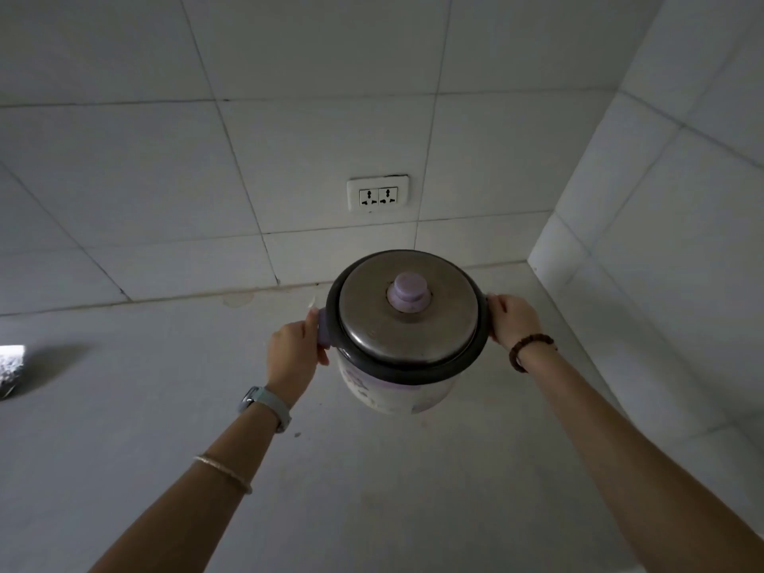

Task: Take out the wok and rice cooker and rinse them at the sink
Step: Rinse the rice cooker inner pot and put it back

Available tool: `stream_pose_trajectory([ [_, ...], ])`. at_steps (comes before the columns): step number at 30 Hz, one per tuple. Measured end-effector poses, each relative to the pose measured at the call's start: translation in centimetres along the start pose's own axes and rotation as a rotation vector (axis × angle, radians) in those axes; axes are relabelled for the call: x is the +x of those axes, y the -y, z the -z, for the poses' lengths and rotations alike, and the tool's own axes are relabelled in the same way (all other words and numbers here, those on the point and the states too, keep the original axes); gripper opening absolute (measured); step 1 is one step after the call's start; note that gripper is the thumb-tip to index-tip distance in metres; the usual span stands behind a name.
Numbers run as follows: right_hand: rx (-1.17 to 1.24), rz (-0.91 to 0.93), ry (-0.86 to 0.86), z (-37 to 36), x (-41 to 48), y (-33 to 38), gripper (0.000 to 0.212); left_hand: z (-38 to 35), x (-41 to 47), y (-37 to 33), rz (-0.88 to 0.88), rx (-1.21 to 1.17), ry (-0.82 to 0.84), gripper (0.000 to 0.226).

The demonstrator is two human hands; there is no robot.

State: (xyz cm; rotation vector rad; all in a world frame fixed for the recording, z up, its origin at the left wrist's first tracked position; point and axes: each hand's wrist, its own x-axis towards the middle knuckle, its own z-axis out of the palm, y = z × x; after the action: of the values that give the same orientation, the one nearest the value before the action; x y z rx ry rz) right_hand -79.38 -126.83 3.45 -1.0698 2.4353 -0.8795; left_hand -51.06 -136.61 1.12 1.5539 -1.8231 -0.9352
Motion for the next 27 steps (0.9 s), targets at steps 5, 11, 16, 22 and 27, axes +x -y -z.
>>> stream_pose_trajectory([
  [5, -0.012, -0.032, 0.03, -1.7, 4.1, -0.6, 0.053, -2.6, 2.8, 0.7, 0.036, 0.014, -0.013, 0.068],
  [11, -0.003, -0.075, 0.055, -3.2, 6.8, -1.1, 0.045, -4.4, 5.0, 1.0, 0.025, 0.104, 0.016, 0.062],
  [16, -0.023, -0.079, 0.062, -3.8, 7.7, -1.2, 0.039, -4.6, 5.6, 0.9, 0.012, 0.179, 0.083, 0.039],
  [22, -0.009, -0.12, 0.062, -4.4, 8.5, -1.6, 0.045, -5.2, 6.3, 1.0, 0.11, 0.137, 0.062, 0.051],
  [27, 0.019, -0.149, 0.064, -4.8, 8.2, -2.0, 0.038, -5.2, 6.8, 1.2, 0.18, 0.091, 0.078, 0.056],
])
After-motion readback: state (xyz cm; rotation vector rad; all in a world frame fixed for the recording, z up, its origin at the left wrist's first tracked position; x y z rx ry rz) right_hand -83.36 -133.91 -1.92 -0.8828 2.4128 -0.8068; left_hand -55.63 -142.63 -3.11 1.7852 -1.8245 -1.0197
